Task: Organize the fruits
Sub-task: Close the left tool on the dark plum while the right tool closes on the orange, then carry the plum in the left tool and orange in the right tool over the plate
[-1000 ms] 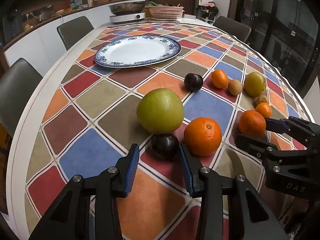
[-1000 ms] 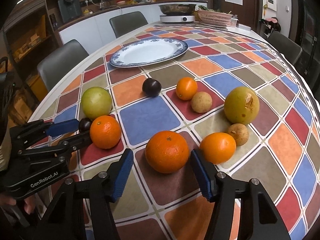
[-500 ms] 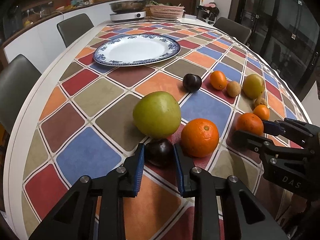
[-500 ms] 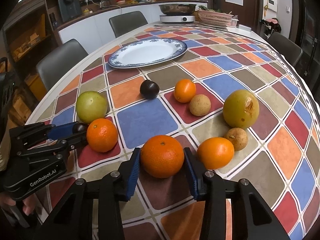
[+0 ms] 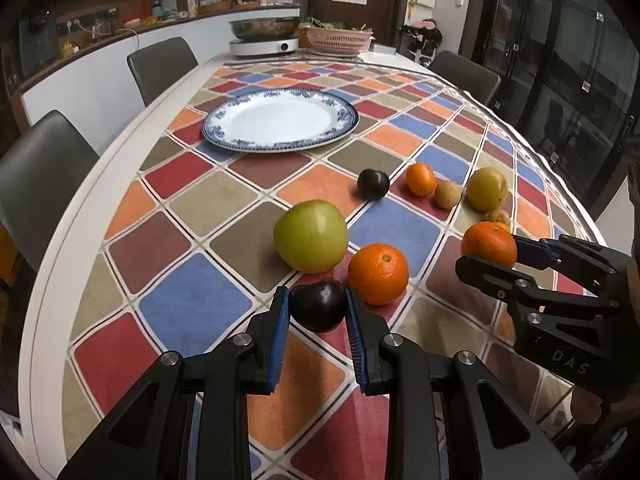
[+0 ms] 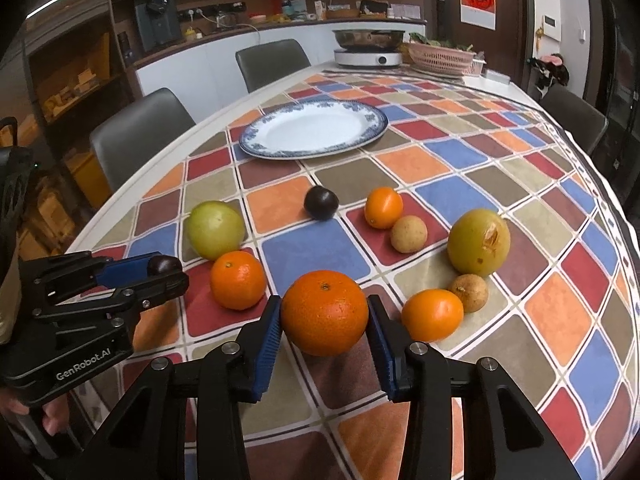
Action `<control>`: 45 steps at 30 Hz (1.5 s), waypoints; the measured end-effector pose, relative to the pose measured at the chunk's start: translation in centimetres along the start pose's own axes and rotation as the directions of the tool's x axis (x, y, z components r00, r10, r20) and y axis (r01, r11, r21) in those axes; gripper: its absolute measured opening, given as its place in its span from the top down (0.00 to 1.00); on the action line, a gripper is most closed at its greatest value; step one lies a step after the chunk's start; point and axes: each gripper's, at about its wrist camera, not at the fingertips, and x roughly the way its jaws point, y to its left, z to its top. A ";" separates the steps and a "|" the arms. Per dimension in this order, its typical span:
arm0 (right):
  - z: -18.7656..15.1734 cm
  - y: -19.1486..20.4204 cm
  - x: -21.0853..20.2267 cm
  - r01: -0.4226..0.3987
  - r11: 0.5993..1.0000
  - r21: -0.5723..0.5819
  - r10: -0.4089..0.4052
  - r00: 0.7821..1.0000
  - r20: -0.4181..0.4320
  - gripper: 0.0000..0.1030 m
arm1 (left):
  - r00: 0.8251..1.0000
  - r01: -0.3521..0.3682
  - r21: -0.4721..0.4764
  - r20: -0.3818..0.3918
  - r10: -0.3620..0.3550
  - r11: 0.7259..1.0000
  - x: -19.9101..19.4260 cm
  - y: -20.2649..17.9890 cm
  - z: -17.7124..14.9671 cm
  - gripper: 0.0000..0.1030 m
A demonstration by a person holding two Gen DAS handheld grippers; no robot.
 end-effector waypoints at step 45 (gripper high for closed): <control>16.5 -0.1 3.0 -0.082 0.989 -0.125 0.089 0.994 0.057 0.59 | 0.996 -0.017 -0.011 0.087 0.018 1.000 1.2 4.4 14.9 0.73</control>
